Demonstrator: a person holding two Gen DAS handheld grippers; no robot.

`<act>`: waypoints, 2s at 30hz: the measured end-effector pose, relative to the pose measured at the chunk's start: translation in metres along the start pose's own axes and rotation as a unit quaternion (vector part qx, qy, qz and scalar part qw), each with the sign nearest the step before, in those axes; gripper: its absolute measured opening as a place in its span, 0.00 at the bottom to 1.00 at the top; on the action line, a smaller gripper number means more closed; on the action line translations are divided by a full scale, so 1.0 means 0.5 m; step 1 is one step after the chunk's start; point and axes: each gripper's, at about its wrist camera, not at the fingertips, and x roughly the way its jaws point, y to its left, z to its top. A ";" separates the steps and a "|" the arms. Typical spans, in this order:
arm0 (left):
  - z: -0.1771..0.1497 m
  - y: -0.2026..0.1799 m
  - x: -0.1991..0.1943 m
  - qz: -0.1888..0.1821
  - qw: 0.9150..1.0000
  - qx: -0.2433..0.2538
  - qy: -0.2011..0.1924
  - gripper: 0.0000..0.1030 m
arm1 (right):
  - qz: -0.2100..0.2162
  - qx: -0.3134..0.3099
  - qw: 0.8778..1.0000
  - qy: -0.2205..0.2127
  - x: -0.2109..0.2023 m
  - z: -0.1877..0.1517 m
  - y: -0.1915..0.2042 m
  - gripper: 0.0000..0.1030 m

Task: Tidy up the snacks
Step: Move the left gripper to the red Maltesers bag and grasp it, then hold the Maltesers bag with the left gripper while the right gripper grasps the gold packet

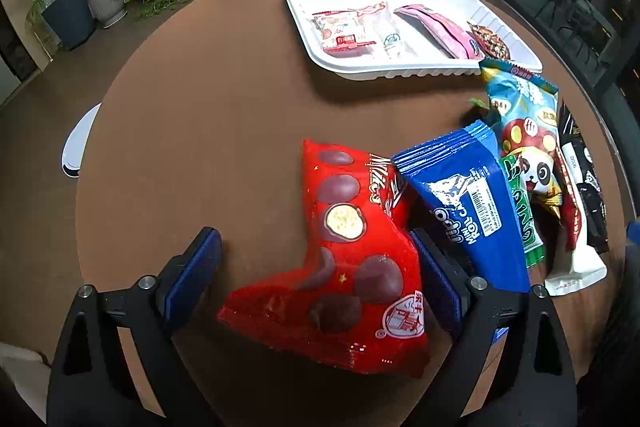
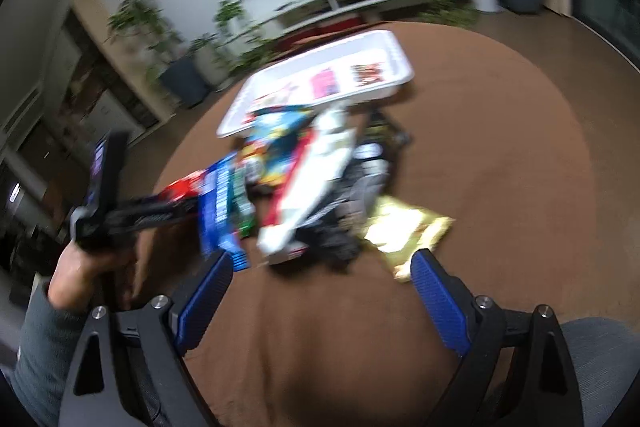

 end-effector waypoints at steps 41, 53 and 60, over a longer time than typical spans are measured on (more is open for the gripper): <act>-0.107 -0.033 -0.044 -0.056 0.998 0.000 -0.019 0.53 | -0.036 -0.323 0.927 0.189 0.143 0.044 0.016 0.64; -0.135 -0.024 -0.073 -0.059 0.998 -0.014 -0.033 0.52 | -0.024 -0.325 0.920 0.218 0.133 0.049 0.029 0.31; -0.141 -0.016 -0.085 -0.050 0.998 -0.020 -0.041 0.52 | -0.046 -0.275 0.934 0.222 0.107 0.047 -0.012 0.31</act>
